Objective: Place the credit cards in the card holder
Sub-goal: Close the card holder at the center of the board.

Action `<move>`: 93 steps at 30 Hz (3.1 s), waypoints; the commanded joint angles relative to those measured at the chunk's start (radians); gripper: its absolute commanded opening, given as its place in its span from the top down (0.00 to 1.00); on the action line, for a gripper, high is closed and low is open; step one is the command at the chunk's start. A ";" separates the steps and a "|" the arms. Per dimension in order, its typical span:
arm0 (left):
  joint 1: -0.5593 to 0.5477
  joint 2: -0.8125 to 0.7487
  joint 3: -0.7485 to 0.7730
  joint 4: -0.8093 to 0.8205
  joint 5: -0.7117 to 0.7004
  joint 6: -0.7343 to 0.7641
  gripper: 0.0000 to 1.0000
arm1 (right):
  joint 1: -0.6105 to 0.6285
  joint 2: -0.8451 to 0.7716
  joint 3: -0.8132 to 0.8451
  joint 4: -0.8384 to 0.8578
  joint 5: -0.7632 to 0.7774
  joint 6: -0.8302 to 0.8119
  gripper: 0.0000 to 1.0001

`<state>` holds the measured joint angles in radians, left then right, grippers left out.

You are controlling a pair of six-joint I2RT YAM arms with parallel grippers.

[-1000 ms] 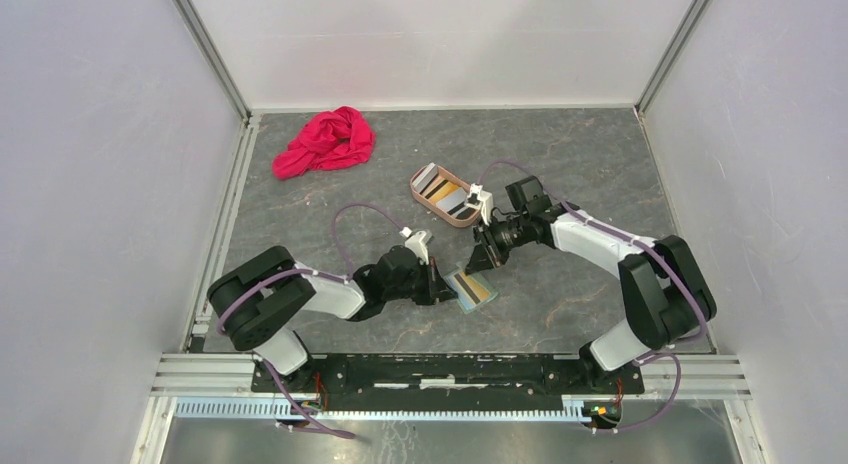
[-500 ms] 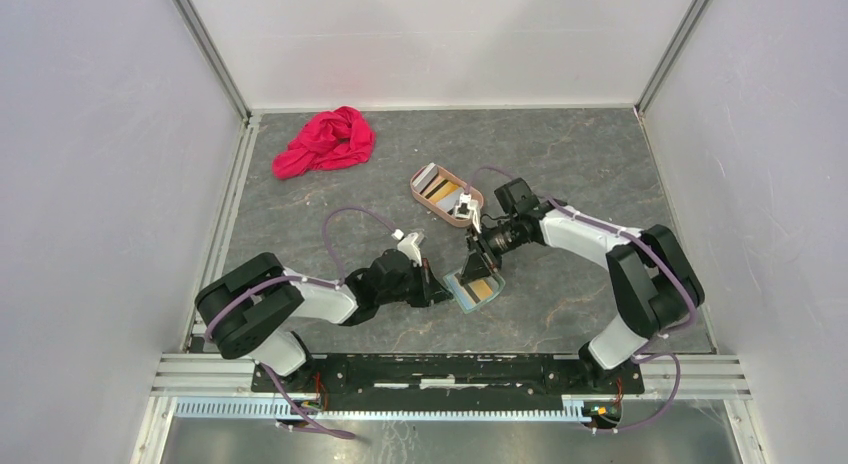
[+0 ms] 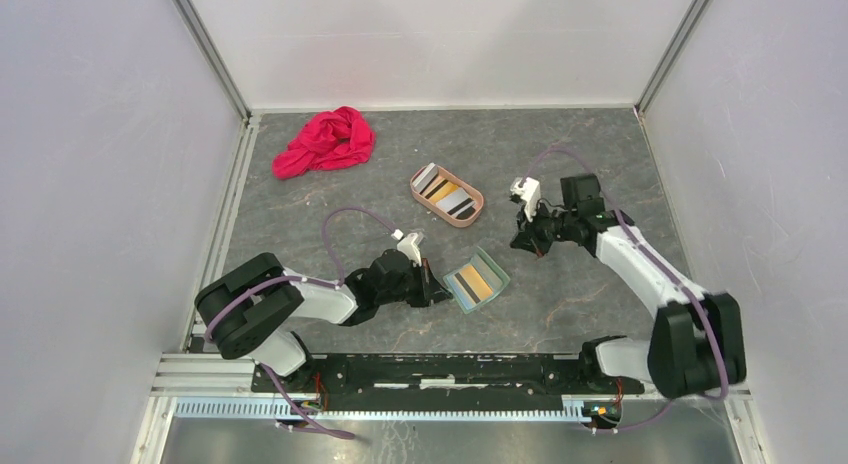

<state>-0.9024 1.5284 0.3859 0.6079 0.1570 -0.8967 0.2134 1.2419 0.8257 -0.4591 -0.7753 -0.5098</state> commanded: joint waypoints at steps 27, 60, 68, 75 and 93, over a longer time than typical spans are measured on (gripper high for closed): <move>0.008 -0.027 -0.037 0.049 -0.021 -0.016 0.98 | 0.303 0.334 -0.080 0.131 -0.049 0.084 1.00; 0.008 0.037 0.212 -0.176 0.020 0.038 0.81 | 0.310 0.442 -0.085 0.169 0.022 0.160 0.98; 0.008 0.025 0.156 -0.124 -0.026 0.004 0.66 | 0.310 0.445 -0.083 0.167 0.022 0.162 0.98; 0.008 0.036 0.150 -0.129 -0.038 0.000 0.64 | 0.311 0.446 -0.082 0.163 0.027 0.161 0.98; 0.008 0.041 0.159 -0.123 -0.010 0.014 0.85 | 0.310 0.422 -0.071 0.154 -0.055 0.155 0.95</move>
<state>-0.8959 1.5642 0.5346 0.4503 0.1562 -0.8955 0.5076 1.6375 0.7624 -0.2935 -0.8608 -0.3202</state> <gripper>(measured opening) 0.176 0.032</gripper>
